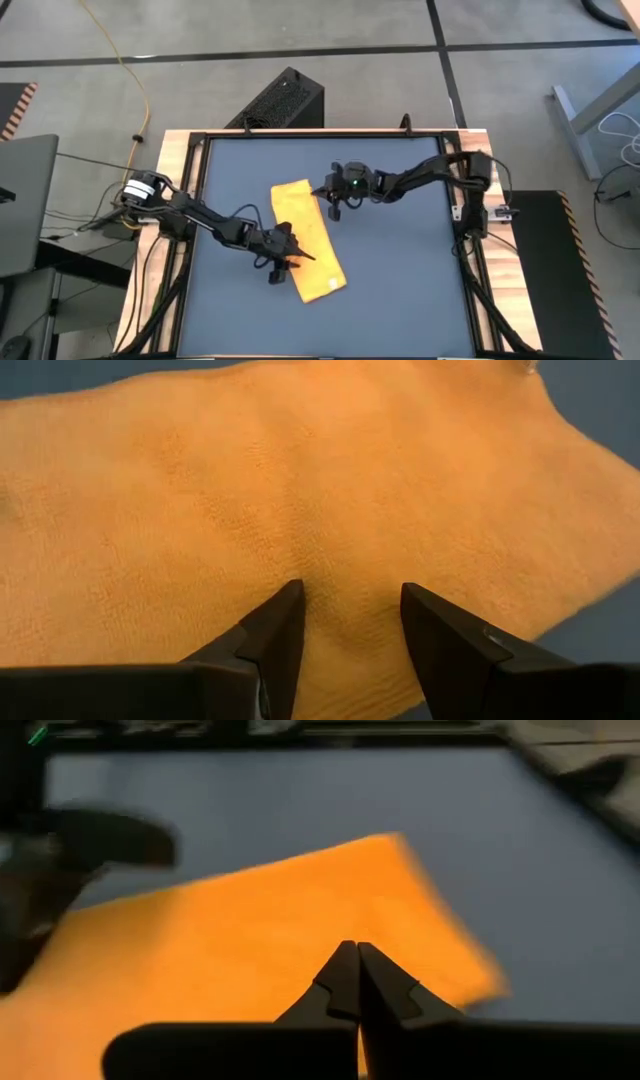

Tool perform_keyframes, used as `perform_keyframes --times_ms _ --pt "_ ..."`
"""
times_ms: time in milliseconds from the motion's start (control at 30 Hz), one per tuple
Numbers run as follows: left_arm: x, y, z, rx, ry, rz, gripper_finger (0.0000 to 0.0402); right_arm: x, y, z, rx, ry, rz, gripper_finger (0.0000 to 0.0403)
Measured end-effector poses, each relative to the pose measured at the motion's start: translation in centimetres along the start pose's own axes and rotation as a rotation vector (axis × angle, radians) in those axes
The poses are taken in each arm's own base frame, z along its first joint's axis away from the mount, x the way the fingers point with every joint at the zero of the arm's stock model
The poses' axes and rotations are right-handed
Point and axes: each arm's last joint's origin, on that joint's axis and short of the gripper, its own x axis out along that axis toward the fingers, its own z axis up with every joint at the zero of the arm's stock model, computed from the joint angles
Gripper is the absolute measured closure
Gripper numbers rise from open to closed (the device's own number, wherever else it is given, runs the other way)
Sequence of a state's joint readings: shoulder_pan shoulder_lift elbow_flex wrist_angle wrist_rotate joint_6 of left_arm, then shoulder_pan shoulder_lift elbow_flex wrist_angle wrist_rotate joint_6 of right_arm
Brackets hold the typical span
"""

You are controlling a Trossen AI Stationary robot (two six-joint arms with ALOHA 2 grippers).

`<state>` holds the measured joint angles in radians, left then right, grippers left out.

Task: Roll towel
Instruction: Roll the orange microfiber towel

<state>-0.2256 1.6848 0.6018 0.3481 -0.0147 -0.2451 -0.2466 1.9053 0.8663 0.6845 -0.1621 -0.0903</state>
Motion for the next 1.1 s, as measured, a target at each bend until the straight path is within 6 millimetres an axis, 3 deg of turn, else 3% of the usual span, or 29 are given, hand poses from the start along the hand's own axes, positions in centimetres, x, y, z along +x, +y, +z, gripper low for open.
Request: perform_keyframes --times_ms 267,433,533,700,900,1033,1100 --pt "0.0 0.1 -0.6 0.012 0.06 0.01 0.0246 3.4 -0.4 -2.2 0.035 0.049 0.014 0.0385" --pt "-0.1 0.3 -1.0 0.033 0.111 0.024 0.0246 3.6 -0.9 -3.9 0.132 0.145 0.006 0.0385" --pt "-0.5 0.5 -1.1 0.042 0.155 0.03 0.0246 3.7 0.0 -4.3 0.192 0.185 0.016 0.0385" --pt "-2.7 0.6 -1.2 0.085 0.235 0.055 0.0246 3.6 3.2 -3.7 0.208 0.194 0.019 0.0386" --pt "-7.0 1.0 0.0 0.095 0.227 0.108 0.0246 2.6 6.0 -1.5 0.174 0.185 0.027 0.0386" --pt "-9.0 1.0 0.8 0.088 0.152 0.112 0.0246 1.2 6.1 1.1 0.124 0.135 -0.039 0.0386" --pt "-9.3 0.8 1.1 0.071 0.085 0.094 0.0246 0.8 5.6 1.5 0.109 0.153 -0.075 0.0386"
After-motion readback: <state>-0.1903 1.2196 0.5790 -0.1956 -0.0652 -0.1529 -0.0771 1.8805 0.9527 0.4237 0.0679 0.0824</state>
